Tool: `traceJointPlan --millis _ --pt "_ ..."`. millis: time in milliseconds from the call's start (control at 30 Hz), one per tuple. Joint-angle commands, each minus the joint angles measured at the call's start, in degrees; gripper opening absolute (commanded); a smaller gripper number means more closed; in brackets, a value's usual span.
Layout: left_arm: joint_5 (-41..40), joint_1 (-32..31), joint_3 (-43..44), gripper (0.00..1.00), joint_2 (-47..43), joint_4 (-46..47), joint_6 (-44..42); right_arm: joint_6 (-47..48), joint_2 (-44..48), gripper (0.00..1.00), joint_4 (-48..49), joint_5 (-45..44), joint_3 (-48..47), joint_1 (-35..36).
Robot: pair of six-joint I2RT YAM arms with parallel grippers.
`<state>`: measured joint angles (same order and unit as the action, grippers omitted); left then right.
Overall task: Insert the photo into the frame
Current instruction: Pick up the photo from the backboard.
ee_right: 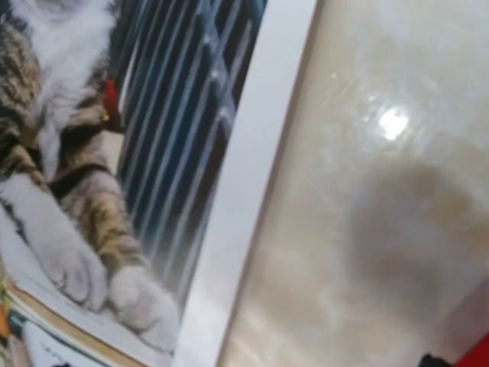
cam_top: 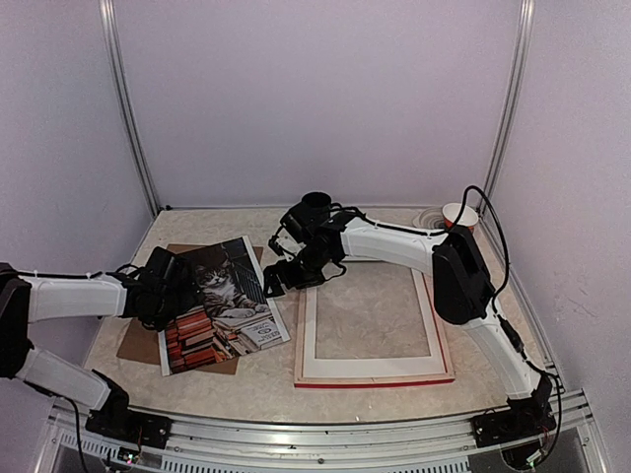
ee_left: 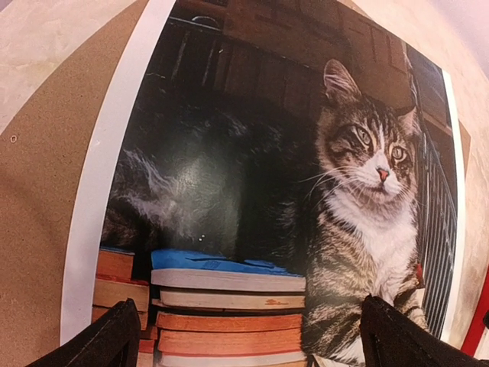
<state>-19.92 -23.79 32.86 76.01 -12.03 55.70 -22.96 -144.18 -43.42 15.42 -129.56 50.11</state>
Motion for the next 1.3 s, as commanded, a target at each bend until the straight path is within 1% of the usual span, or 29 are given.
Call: traceJointPlan --millis 0,67,100,167,200,300,367,767,933,1100,1267 --pt "-1.81 0.56 -0.3 0.99 -1.31 0.15 -0.05 0.99 6.18 0.99 4.58 -1.6 6.02 0.41" --pt "-0.85 0.85 -0.08 0.99 -0.92 0.16 0.19 0.1 7.94 0.99 9.13 1.87 9.39 0.27" --pt "-0.48 1.05 -0.08 0.99 -0.47 0.23 0.42 -0.47 8.06 0.99 10.2 4.42 9.63 0.14" --pt "0.27 1.43 -0.36 0.99 -0.04 0.38 0.75 -1.04 6.45 0.99 9.85 7.79 7.42 0.23" --pt "0.79 1.8 -0.67 0.99 0.2 0.69 0.95 -1.08 5.82 0.99 9.05 8.12 5.88 0.48" --pt "1.91 2.81 -1.65 0.99 0.93 1.61 1.03 -0.89 3.23 0.99 6.55 7.25 1.91 1.1" --pt "1.82 2.99 -2.06 0.99 1.4 2.0 0.91 -0.99 2.67 0.99 6.31 7.1 1.26 1.22" --pt "4.6 3.17 -3.18 0.99 4.69 6.26 0.85 -0.75 0.57 0.99 5.23 7.82 1.48 1.74" --pt "4.67 1.58 -2.67 0.99 5.55 7.14 1.15 -1.11 -0.06 0.99 5.12 7.84 1.37 1.85" --pt "4.27 -0.16 -2.04 0.99 5.98 7.2 1.53 -1.68 -0.96 0.99 5.29 8.37 1.13 1.88" --pt "3.61 -0.08 -1.73 0.99 4.41 5.8 1.47 -1.82 -1.66 0.99 5.12 9.12 1.48 1.94"
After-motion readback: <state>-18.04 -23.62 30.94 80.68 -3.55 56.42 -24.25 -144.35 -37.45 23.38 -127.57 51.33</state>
